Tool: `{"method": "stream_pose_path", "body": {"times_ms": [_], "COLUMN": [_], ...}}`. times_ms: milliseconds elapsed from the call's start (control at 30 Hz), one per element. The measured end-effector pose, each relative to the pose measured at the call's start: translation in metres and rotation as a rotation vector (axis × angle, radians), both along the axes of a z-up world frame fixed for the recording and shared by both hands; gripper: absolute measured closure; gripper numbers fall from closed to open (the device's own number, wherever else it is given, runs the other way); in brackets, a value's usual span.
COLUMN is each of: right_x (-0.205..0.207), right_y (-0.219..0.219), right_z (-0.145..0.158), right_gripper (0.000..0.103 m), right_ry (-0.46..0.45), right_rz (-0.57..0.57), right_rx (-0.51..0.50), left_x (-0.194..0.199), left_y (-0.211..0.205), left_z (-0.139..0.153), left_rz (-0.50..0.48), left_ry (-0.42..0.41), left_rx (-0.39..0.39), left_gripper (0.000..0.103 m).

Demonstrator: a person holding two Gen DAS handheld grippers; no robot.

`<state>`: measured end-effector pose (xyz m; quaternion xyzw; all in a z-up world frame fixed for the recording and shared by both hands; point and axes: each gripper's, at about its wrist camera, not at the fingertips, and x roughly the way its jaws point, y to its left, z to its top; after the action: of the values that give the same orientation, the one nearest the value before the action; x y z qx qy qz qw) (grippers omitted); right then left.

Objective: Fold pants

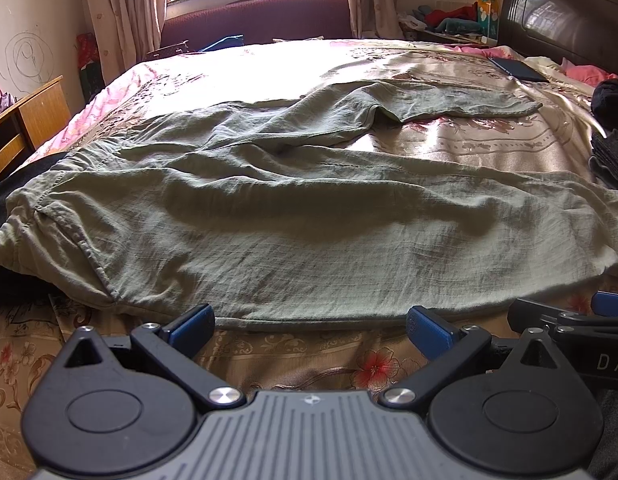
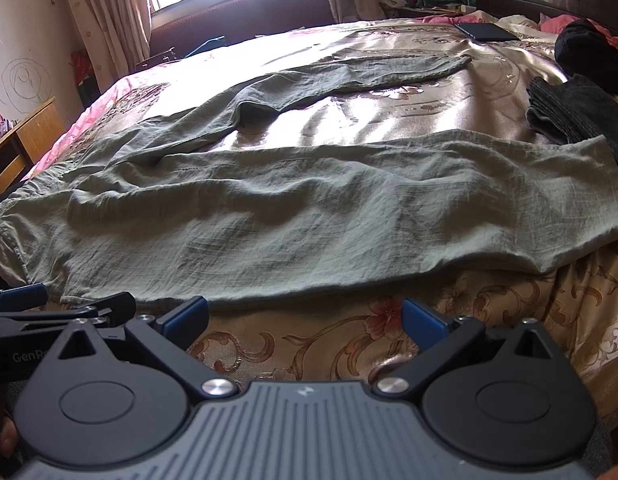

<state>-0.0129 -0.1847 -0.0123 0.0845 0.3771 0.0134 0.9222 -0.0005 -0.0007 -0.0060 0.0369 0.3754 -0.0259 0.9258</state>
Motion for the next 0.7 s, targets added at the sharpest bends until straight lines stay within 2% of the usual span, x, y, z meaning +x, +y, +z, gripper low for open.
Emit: {"method": "stream_pose_path", "body": {"times_ms": [167,367,500,567,700], "right_x": [0.000,0.010,0.028,0.040,0.059], "right_y": [0.002,0.019,0.050,0.070,0.118], "right_z": [0.002,0.026,0.035,0.038,0.044], "right_gripper": [0.001,0.001,0.001,0.001,0.001], "right_ry": [0.000,-0.065,-0.087,-0.092,-0.102], "right_rz": [0.003,0.078,0.188,0.256,0.408], "right_rx": [-0.002,0.001,0.002,0.010,0.049], "left_x": [-0.001,0.006,0.007,0.009,0.014], "left_y": [0.002,0.029,0.067,0.096,0.156], "left_z": [0.000,0.021,0.040,0.049,0.060], "left_rz": [0.004,0.054,0.132,0.201,0.328], "left_ry": [0.003,-0.001,-0.061,-0.095,-0.128], "left_rx": [-0.007,-0.088,-0.048,0.000,0.034], "left_gripper": [0.000,0.000,0.000,0.000,0.000]}}
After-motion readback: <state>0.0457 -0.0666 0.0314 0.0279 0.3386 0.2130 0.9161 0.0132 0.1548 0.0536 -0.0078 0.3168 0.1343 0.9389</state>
